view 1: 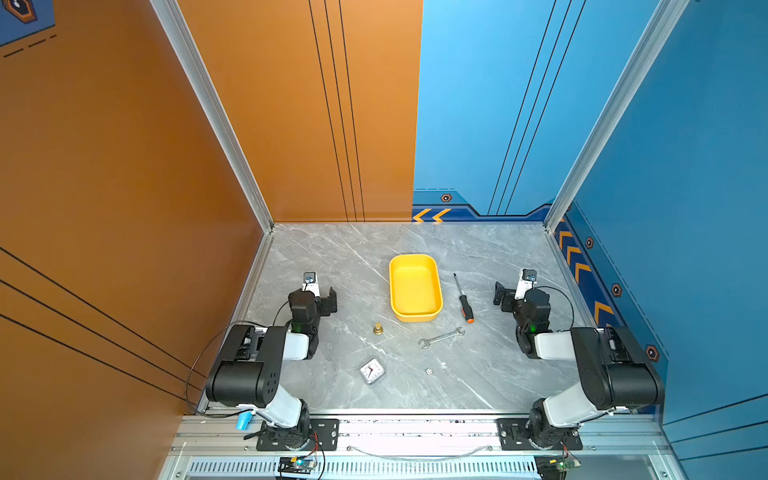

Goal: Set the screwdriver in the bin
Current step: 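Move the right gripper over the black-and-orange screwdriver while the left arm lifts forward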

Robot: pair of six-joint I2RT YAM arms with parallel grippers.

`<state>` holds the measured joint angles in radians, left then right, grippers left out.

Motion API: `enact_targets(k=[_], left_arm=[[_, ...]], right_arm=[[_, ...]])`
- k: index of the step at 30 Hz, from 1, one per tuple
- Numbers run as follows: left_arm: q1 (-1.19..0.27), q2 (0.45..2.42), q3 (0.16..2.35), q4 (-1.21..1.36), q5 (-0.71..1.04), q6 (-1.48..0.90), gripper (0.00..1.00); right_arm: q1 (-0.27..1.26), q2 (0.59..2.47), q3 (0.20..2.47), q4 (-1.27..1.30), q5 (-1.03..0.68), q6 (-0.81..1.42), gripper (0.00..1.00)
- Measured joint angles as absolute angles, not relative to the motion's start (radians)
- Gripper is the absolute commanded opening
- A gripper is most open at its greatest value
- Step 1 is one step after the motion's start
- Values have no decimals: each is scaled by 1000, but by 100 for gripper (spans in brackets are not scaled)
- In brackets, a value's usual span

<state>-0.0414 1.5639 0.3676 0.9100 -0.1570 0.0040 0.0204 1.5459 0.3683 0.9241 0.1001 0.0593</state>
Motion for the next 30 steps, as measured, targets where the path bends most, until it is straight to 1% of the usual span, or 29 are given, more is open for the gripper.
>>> enact_targets(k=[12, 15, 18, 23, 26, 30], left_arm=[[-40, 1562, 368, 908, -157, 4, 98], [-40, 1521, 369, 864, -157, 4, 98], [-40, 1435, 394, 779, -152, 6, 98], [-43, 1322, 493, 616, -96, 7, 98], [-55, 1277, 543, 527, -30, -26, 98], [-76, 1253, 601, 396, 92, -125, 98]], right_arm=[[20, 1546, 368, 924, 101, 59, 99], [23, 1539, 372, 892, 110, 59, 100], [31, 1477, 396, 778, 126, 59, 100], [61, 1320, 545, 488, 128, 73, 100], [80, 1260, 662, 289, 80, 103, 100], [91, 1258, 778, 60, -54, 156, 100]])
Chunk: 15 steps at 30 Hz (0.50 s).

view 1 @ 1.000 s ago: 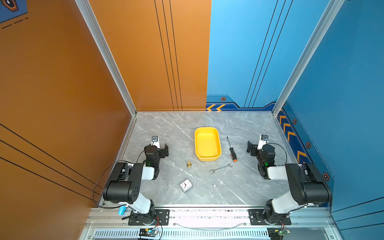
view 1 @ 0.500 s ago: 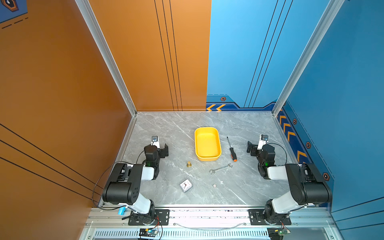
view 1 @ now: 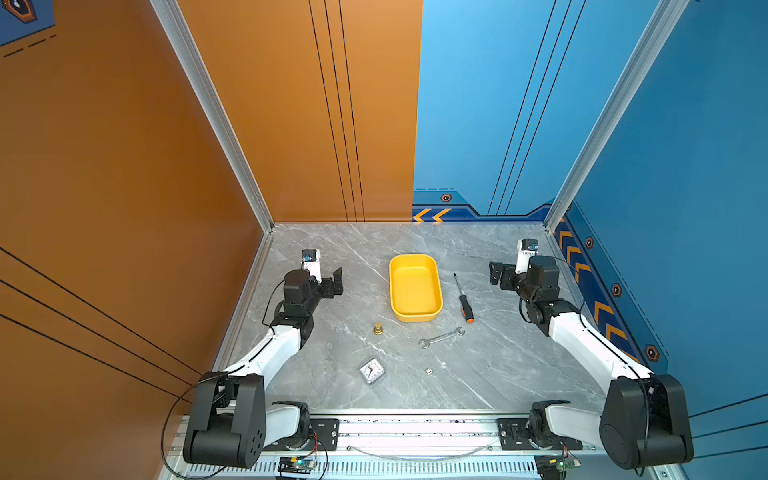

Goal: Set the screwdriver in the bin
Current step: 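Move the right gripper over the black-and-orange screwdriver while the left arm lifts forward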

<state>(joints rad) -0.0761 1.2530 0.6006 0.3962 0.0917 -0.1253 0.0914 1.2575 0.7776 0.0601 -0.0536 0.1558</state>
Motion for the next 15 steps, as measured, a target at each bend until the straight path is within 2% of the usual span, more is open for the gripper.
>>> enact_targets(k=[7, 15], left_arm=[[-123, 1235, 618, 241, 270, -303, 98], [-141, 1219, 609, 208, 416, -430, 98]], right_arm=[[185, 1352, 799, -162, -235, 211, 96], [261, 1475, 810, -239, -271, 234, 93]])
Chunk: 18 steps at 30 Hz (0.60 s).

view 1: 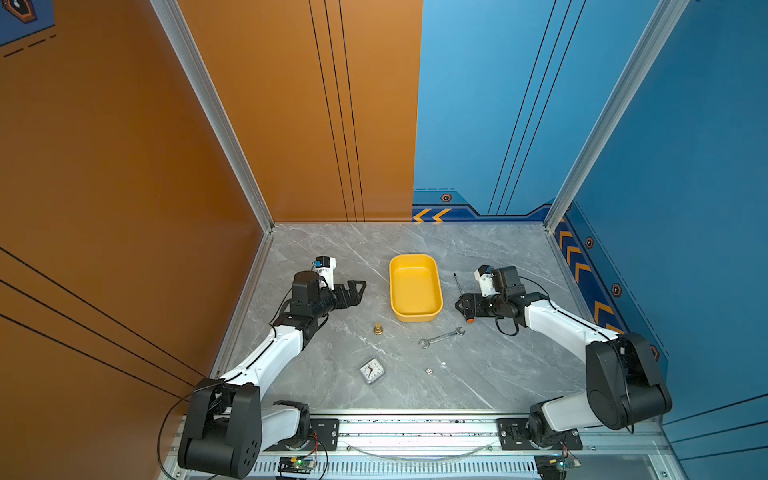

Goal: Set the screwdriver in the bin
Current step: 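Move the right gripper over the black-and-orange screwdriver while the left arm lifts forward, then lower the right gripper and close it on the screwdriver handle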

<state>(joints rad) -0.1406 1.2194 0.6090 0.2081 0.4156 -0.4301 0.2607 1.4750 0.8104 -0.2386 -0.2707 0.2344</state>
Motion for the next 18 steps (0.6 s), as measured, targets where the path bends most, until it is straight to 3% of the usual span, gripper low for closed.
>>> enact_targets(k=[5, 18], left_arm=[[-144, 1261, 609, 216, 498, -471, 98], [-145, 1309, 608, 236, 572, -525, 98]], right_arm=[[276, 1510, 818, -248, -270, 237, 93], [287, 1620, 884, -255, -220, 242, 79]])
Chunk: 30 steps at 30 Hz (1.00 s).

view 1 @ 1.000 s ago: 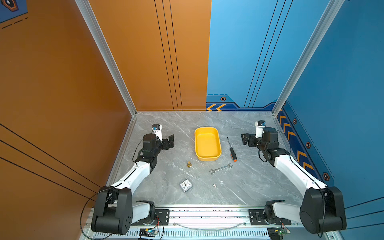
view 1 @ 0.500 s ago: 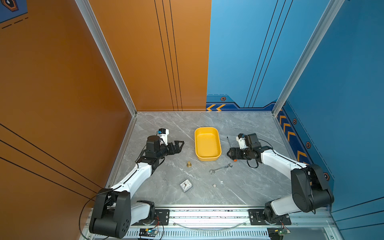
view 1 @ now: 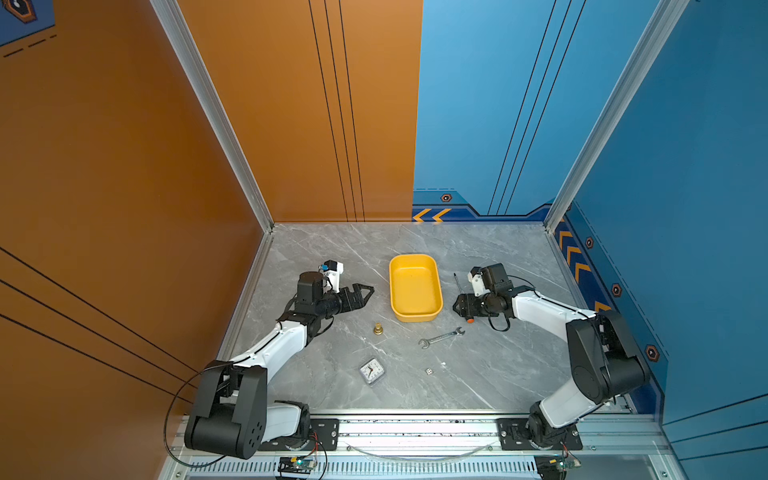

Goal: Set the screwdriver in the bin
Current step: 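Lower the right gripper and close it on the screwdriver handle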

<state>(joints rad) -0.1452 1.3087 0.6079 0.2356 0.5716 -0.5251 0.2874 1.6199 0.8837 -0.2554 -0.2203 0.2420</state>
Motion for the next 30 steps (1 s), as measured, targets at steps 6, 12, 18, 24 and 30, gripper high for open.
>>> enact_targets(k=[6, 12, 18, 24, 30], left_arm=[[-145, 1338, 608, 239, 585, -531, 98], [-145, 1337, 608, 242, 586, -532, 98], [-145, 1337, 608, 242, 588, -533, 98], [-145, 1337, 608, 228, 593, -527, 98], [-144, 1334, 610, 146, 592, -488, 98]], right_arm=[[303, 1660, 895, -262, -193, 245, 72], [310, 1680, 909, -263, -173, 253, 62], [315, 1703, 936, -273, -157, 264, 50], [315, 1714, 947, -299, -155, 267, 41], [315, 1716, 949, -315, -152, 268, 30]])
